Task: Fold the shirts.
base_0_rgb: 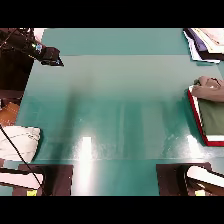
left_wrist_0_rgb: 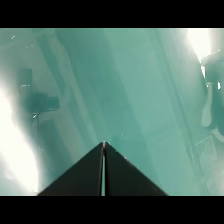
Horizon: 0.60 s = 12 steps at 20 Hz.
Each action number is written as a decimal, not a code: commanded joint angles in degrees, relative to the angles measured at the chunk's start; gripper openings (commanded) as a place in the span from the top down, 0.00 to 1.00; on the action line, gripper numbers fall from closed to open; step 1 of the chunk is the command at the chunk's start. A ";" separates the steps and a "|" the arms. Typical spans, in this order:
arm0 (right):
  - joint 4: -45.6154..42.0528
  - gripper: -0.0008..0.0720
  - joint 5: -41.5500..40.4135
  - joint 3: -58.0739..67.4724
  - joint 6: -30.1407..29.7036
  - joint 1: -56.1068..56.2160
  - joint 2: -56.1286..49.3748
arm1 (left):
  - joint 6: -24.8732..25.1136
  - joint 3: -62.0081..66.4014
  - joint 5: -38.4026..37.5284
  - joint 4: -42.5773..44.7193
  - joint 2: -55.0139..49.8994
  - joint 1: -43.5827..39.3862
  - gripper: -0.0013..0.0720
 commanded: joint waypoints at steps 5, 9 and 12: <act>-4.61 0.18 1.42 -9.70 0.48 -0.02 4.87 | 0.42 0.00 0.33 0.02 -0.02 0.02 0.95; -0.20 0.18 -3.65 -8.09 0.63 1.79 7.93 | 0.22 0.00 0.42 -0.44 -0.02 0.02 0.95; 4.66 0.26 -7.76 -5.22 0.68 5.44 10.14 | 0.24 0.00 0.81 -0.83 -0.02 0.02 0.95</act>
